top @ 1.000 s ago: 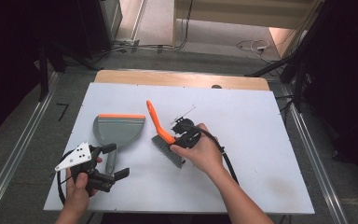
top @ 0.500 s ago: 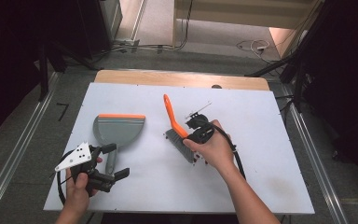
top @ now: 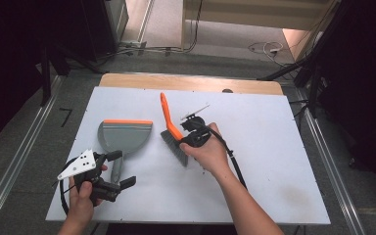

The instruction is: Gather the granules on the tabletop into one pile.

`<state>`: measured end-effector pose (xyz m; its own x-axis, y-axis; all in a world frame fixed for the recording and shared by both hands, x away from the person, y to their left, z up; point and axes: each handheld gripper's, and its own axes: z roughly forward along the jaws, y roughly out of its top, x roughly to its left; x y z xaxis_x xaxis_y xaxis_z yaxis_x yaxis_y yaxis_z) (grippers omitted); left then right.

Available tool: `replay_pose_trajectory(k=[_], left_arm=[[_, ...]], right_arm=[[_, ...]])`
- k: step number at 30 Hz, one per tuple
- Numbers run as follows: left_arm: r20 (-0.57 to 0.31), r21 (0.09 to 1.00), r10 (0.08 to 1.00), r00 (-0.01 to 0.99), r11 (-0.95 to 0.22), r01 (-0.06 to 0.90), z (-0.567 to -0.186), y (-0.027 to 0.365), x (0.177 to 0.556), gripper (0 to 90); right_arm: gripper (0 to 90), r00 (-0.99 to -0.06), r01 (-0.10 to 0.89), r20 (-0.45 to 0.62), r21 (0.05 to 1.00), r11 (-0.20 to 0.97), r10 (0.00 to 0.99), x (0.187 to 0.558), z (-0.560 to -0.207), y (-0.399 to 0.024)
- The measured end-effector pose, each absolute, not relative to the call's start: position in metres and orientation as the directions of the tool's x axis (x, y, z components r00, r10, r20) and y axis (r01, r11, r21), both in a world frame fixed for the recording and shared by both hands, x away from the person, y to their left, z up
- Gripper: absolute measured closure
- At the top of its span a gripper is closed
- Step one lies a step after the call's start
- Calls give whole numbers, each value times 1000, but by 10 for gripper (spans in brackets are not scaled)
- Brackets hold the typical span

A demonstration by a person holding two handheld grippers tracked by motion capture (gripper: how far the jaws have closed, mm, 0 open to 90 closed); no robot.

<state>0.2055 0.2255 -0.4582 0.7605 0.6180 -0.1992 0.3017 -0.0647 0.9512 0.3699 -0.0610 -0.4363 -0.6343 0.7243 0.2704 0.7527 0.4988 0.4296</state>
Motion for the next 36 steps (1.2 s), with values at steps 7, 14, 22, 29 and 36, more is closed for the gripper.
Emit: replay_pose_trajectory(k=[7,14,22,29,36], left_arm=[[-202,952,620,758,-58,301,-458,228,205,1],[-199,952,620,759,-64,301,-458,226,205,1],[-200,951,621,758,-64,303,-458,225,206,1],[-199,950,620,759,-67,304,-458,225,206,1],[-200,950,620,758,-65,304,-458,225,206,1]], right_arm=[[685,-472,868,367,351,351,802,387,-448,-73],[686,-448,884,369,320,341,814,385,-448,-92],[685,-407,904,389,298,306,826,379,-449,-116],[686,-399,907,383,299,297,833,374,-449,-131],[686,-392,909,372,298,291,842,371,-448,-143]])
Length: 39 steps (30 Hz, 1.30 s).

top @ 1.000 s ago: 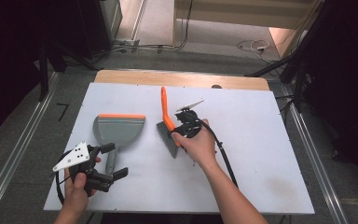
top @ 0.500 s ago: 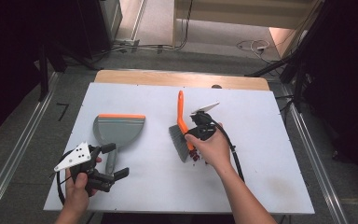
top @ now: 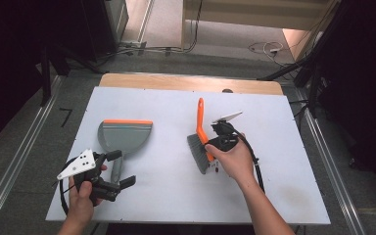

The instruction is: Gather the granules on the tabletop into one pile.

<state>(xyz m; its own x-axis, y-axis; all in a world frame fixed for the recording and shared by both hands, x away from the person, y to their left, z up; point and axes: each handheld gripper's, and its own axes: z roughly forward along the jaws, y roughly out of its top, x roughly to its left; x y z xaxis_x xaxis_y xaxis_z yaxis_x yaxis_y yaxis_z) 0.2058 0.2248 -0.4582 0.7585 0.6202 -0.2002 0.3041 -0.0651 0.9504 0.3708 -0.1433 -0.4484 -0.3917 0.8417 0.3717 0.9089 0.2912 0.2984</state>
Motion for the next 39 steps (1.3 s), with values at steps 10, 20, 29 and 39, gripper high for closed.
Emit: replay_pose_trajectory(k=[10,20,29,39], left_arm=[[-200,950,619,759,-69,306,-459,224,206,1],[-202,949,620,758,-69,309,-459,224,207,1],[-202,949,624,755,-64,308,-459,225,207,1],[-202,948,622,756,-69,310,-459,222,207,1]], right_arm=[[685,-382,911,362,302,281,850,368,-449,-159],[685,-458,871,328,352,343,826,366,-440,-166],[685,-672,711,221,460,533,706,357,-416,-178],[685,-914,393,86,424,816,396,320,-416,-180]])
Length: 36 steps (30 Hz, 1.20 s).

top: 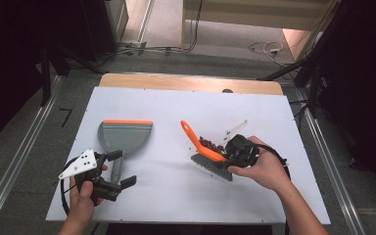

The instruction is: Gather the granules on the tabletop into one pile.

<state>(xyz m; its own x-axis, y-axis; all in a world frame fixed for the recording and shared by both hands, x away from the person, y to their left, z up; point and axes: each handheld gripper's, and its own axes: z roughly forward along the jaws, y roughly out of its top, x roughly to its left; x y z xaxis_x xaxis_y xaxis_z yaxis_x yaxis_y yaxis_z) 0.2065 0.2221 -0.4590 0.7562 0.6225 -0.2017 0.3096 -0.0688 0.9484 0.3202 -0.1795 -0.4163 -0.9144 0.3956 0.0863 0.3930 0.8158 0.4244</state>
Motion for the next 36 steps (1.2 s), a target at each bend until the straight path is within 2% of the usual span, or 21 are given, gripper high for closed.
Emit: replay_pose_trajectory(k=[6,9,17,30,33,36], left_arm=[[-199,949,622,757,-72,308,-459,221,206,1],[-204,949,623,755,-65,310,-459,222,206,1],[-204,948,624,755,-67,311,-459,224,207,1],[-203,948,624,754,-67,310,-459,224,207,1],[-205,948,625,753,-65,312,-459,225,207,1],[-205,948,626,752,-65,312,-460,226,207,1]], right_arm=[[685,-951,307,97,393,867,293,318,-430,-173],[685,-961,270,54,382,884,270,324,-435,-173],[685,-959,278,62,393,877,276,352,-436,-174],[685,-953,283,12,391,876,302,374,-434,-170],[685,-949,301,35,402,865,314,374,-431,-171],[684,-927,369,110,435,821,359,373,-424,-170]])
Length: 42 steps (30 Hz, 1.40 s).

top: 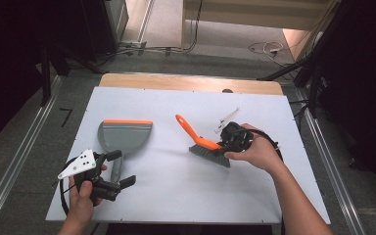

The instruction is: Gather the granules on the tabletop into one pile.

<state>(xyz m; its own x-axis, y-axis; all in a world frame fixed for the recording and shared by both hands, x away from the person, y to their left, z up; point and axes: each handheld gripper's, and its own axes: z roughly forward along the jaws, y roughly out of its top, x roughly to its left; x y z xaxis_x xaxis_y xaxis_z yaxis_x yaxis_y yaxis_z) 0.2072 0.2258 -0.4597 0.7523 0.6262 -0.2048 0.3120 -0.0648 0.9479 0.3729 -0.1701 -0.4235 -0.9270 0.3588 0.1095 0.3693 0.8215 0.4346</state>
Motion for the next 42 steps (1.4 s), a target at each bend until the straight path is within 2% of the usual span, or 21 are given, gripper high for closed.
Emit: replay_pose_trajectory(k=[3,6,10,13,20,30,42], left_arm=[[-205,948,628,751,-64,312,-460,226,208,1],[-203,948,626,753,-66,310,-459,225,207,1],[-202,949,628,752,-62,308,-459,226,206,1],[-204,949,626,752,-61,308,-459,227,206,1],[-206,950,625,753,-59,308,-459,228,207,1],[-203,948,624,755,-67,310,-460,225,207,1],[-207,947,625,753,-64,314,-460,226,208,1]], right_arm=[[684,-901,428,135,444,788,413,370,-417,-160],[684,-832,546,190,445,710,521,366,-415,-142],[684,-749,653,273,458,603,604,364,-425,-120],[684,-711,694,276,421,584,647,366,-437,-110],[684,-594,799,329,351,489,734,380,-444,-126],[685,-538,832,316,350,431,782,383,-443,-158],[685,-525,832,339,398,387,780,383,-423,-166]])
